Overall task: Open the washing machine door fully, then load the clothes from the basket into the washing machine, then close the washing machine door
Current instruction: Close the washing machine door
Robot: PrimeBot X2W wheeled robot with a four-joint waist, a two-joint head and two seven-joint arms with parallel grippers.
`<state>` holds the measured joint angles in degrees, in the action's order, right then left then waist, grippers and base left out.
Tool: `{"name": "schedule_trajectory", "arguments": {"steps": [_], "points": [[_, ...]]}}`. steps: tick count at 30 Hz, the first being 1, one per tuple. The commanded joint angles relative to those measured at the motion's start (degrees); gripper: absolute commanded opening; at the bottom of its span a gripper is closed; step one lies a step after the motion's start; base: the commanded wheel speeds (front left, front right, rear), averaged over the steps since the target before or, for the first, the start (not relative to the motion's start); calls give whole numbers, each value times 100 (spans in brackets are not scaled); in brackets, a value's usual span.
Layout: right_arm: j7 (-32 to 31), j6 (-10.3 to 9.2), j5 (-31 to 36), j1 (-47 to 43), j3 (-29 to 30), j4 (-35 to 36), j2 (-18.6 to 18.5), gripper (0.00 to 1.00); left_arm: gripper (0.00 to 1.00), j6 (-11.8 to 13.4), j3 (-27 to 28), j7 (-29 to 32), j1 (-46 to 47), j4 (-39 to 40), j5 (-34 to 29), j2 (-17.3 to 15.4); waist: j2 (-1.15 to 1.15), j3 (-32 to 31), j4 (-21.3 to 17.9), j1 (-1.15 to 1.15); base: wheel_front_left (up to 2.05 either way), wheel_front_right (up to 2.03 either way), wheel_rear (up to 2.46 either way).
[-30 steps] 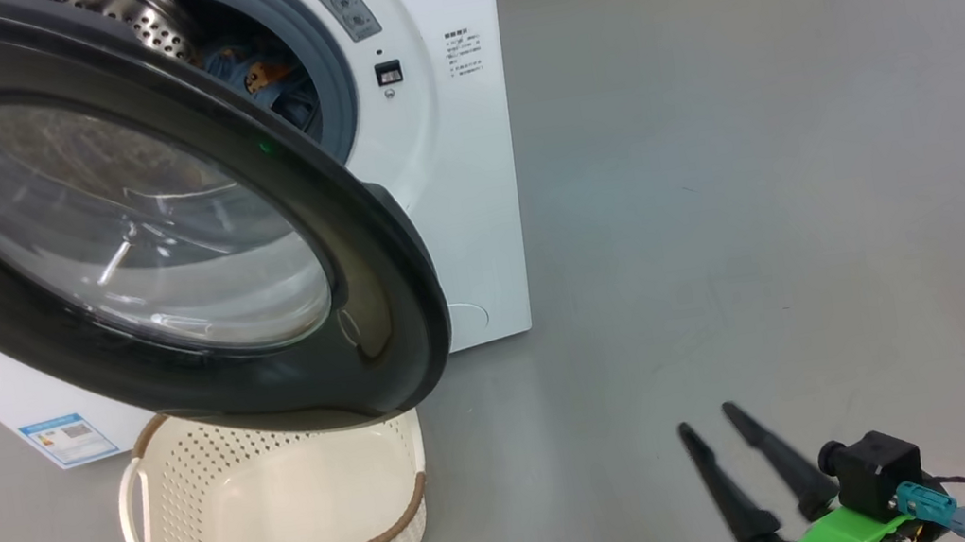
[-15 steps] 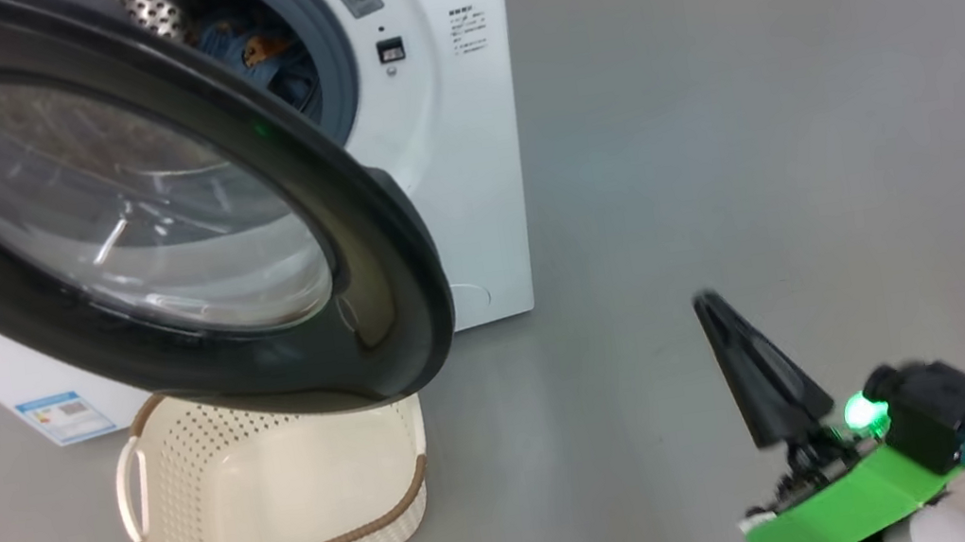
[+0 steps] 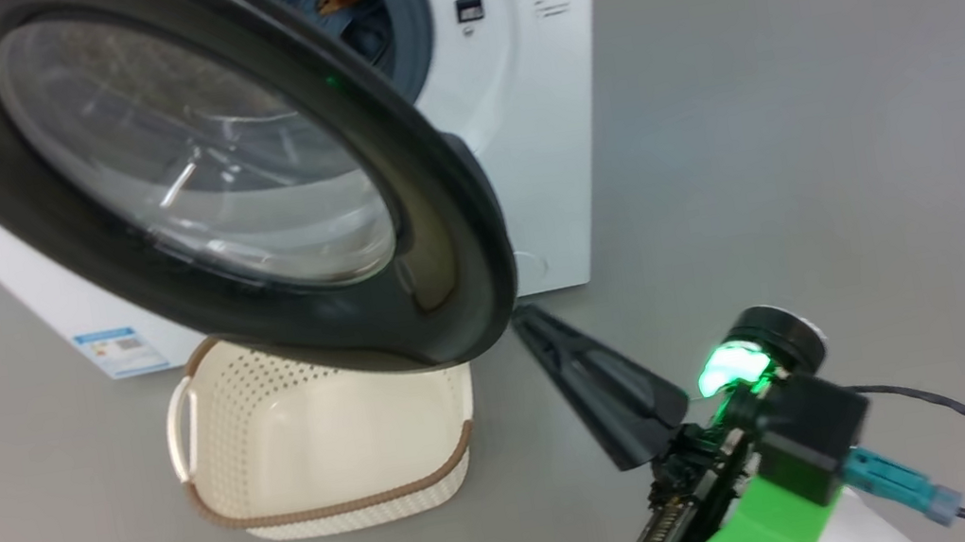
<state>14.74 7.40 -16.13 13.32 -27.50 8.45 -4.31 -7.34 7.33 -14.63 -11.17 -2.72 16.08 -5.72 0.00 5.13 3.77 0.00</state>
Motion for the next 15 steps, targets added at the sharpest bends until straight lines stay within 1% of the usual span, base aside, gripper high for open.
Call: {"name": "schedule_trajectory", "arguments": {"steps": [1, 6, 15], "points": [[26, 9, 71, 220, -227, 66, 5, 0, 100, -14, 155, -37, 270, 153, 62, -93, 0, 123, 180, 0, 0, 0, 0], [26, 9, 38, 506, -600, -337, -79, 0, 100, -14, 18, -37, 429, 227, 121, -96, 0, 341, 464, 0, 0, 0, 0], [26, 9, -96, 983, -1086, -1320, -77, 0, 100, -14, -315, -37, 806, 320, 271, -157, 0, 859, 975, 0, 0, 0, 0]]}}
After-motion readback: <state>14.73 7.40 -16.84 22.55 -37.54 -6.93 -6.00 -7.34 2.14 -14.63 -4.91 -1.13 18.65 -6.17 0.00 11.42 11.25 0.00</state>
